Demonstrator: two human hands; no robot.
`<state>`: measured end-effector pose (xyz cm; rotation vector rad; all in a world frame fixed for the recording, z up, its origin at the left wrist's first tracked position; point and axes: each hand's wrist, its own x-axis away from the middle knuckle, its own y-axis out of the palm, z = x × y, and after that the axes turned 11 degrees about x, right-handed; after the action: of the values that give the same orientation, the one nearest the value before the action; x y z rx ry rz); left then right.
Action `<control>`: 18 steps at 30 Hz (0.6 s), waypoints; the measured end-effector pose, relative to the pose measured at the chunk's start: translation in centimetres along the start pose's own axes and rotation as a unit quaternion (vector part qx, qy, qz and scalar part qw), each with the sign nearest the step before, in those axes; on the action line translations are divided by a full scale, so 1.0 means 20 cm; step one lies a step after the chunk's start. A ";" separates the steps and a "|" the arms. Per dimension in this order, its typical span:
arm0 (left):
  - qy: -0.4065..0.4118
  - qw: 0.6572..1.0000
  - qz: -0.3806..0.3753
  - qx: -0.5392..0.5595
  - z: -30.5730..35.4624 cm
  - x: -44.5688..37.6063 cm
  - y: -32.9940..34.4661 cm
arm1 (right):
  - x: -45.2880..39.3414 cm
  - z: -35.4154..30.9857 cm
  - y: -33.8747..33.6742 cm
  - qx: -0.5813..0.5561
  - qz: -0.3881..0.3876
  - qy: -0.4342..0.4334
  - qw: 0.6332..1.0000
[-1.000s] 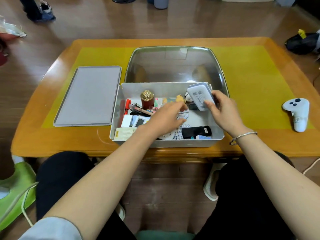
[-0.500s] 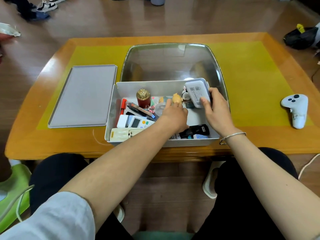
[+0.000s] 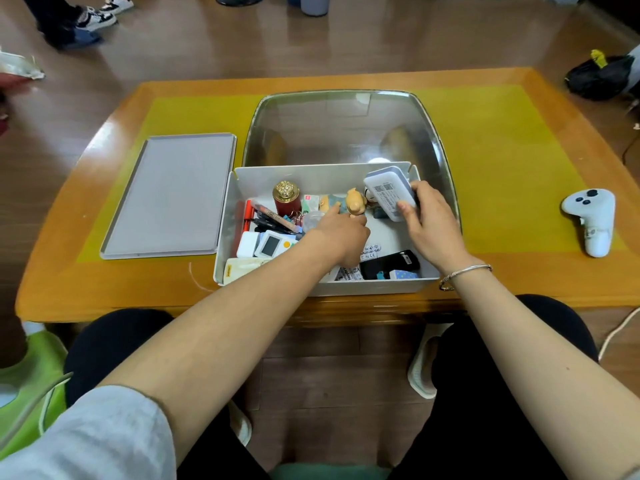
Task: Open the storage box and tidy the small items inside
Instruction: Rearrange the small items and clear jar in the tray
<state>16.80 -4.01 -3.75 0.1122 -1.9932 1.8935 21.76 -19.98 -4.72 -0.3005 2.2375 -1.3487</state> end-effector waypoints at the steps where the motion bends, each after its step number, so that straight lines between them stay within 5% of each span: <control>1: -0.002 1.000 -0.002 0.001 0.01 0.00 0.00 | 0.00 0.00 0.00 0.002 -0.001 0.000 1.000; 11: -0.023 0.995 -0.090 -0.027 0.07 -0.05 -0.03 | -0.01 0.00 0.00 0.015 -0.009 0.004 1.000; 18: 0.002 0.997 -0.057 -0.048 0.06 0.01 -0.03 | -0.01 0.00 0.00 0.014 -0.016 0.002 1.000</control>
<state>16.54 -5.27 -3.16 0.1919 -2.0262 1.7237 22.00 -19.89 -4.70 -0.3260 2.2248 -1.3972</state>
